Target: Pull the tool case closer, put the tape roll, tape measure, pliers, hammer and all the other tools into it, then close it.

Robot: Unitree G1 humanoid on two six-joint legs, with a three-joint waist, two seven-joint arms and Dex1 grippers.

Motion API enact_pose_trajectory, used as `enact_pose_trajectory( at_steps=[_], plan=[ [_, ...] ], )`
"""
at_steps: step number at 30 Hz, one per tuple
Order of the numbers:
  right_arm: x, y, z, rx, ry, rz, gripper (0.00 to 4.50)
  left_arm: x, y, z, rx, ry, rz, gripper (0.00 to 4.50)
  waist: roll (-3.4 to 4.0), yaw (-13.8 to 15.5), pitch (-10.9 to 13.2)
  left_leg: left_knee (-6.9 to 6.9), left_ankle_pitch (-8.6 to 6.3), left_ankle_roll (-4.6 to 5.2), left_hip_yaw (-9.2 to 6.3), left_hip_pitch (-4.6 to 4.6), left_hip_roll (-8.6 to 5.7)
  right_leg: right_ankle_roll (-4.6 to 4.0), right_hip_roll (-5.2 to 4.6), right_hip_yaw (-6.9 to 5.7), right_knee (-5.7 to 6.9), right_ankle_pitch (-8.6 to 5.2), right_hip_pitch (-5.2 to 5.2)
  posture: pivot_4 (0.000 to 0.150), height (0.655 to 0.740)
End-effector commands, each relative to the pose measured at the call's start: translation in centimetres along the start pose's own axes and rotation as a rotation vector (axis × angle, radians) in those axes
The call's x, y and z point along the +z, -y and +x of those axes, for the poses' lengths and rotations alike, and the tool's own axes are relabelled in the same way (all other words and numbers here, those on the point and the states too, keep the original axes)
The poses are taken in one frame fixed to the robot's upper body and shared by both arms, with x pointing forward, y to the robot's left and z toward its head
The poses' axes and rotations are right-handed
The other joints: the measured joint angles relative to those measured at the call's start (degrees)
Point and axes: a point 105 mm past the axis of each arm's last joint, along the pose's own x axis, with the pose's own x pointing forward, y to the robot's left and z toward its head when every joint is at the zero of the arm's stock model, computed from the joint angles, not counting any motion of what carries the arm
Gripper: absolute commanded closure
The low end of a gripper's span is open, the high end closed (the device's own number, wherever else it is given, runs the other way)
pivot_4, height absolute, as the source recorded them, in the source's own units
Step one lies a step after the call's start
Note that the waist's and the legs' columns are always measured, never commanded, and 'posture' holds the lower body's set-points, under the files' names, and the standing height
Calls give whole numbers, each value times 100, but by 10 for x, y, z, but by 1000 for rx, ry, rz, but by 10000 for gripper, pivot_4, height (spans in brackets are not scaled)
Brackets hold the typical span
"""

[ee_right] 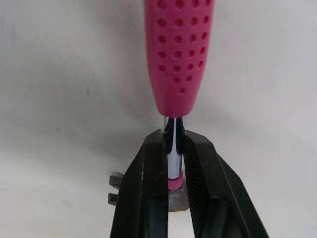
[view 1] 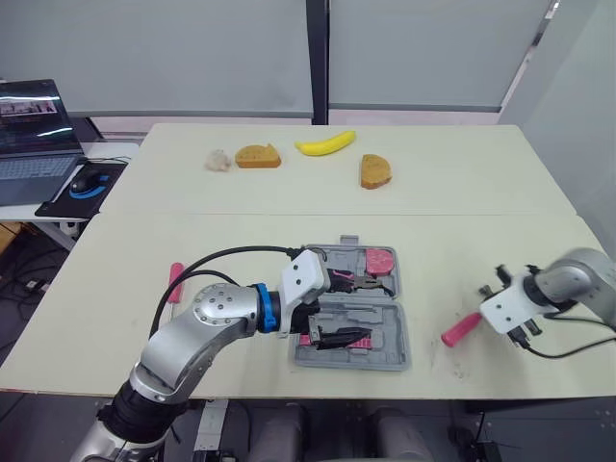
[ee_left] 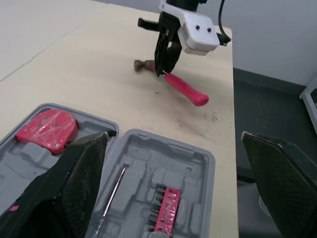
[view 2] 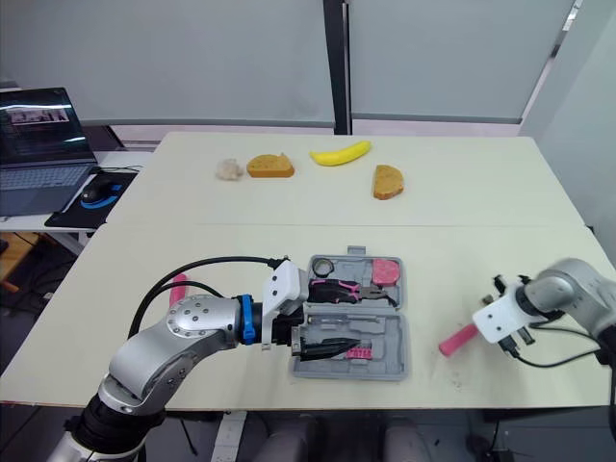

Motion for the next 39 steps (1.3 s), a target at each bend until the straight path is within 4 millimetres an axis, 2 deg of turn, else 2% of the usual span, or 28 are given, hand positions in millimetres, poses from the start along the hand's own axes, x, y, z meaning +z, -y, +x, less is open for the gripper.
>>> enact_pose_trajectory(
  at_steps=[1, 3, 7, 10, 12, 16, 21, 25, 32, 34, 39],
  plan=[
    [0, 21, -35, -218, 30, 327, 42724, 12, 10, 3, -18, 37, 28, 0, 13, -7, -7, 0, 0, 1, -2, 0, 0, 0, 0, -1, 2, 0, -2, 1500, 7400],
    [1, 16, -39, -270, 53, 554, 42724, 13, 12, 3, -15, 39, 22, 0, 18, 10, -8, -2, -1, 1, -7, -1, 1, 0, 1, -7, 4, 0, -3, 1500, 7400],
    [20, 1, -42, -309, 137, 921, 42724, 15, 12, 6, -8, 49, 20, 0, 16, 43, -8, 0, -1, 1, -11, -7, -1, 1, -1, -12, 1, 0, -1, 1500, 7400],
    [51, -18, -28, -288, 243, 1353, 42724, 17, 11, 8, -13, 49, 22, 0, 10, 67, -9, 0, -1, 1, -20, -11, -1, 1, -2, -24, -2, 0, 1, 1500, 7400],
    [56, -23, -24, -312, 238, 1487, 42724, 17, 11, 8, -15, 49, 22, 0, 18, 91, -12, 0, -1, 1, -28, -15, 0, 1, -1, -31, -1, 0, -3, 1500, 7400],
    [49, -31, -9, -393, 154, 1582, 42724, 15, 11, 8, -22, 39, 21, 0, 13, 182, -13, -1, -3, 3, -24, -14, -18, 3, -14, -32, -6, 0, -2, 1500, 7400],
    [48, -34, 5, -441, 35, 1580, 42724, 12, 5, 3, -16, 29, 16, 0, 14, 206, -13, -1, -3, 4, -22, -16, -19, 3, -19, -39, -8, 1, -1, 1500, 7400],
    [58, -32, 16, -422, 30, 1563, 42724, 11, 6, 1, -16, 25, 15, 0, 14, 162, -13, -4, -3, 4, -23, -15, -15, 3, -17, -42, -5, 0, -3, 1500, 7400],
    [61, -29, 22, -420, 20, 1565, 42724, 13, 7, -2, -6, 21, 16, 0, 14, 146, -13, -5, -3, 4, -24, -14, -13, 3, -14, -43, -4, 0, -3, 1500, 7400],
    [60, -29, 22, -429, 23, 1549, 35546, 14, 6, -1, -7, 20, 17, 0, 14, 147, -13, -5, -3, 4, -24, -14, -13, 3, -13, -44, -4, 0, -3, 1500, 7400],
    [59, -22, 8, -465, 81, 1525, 25176, 14, 4, -1, -9, 20, 21, 0, 14, 147, -13, -5, -3, 4, -24, -14, -13, 3, -13, -46, -4, 0, -2, 1500, 7400]
  ],
)
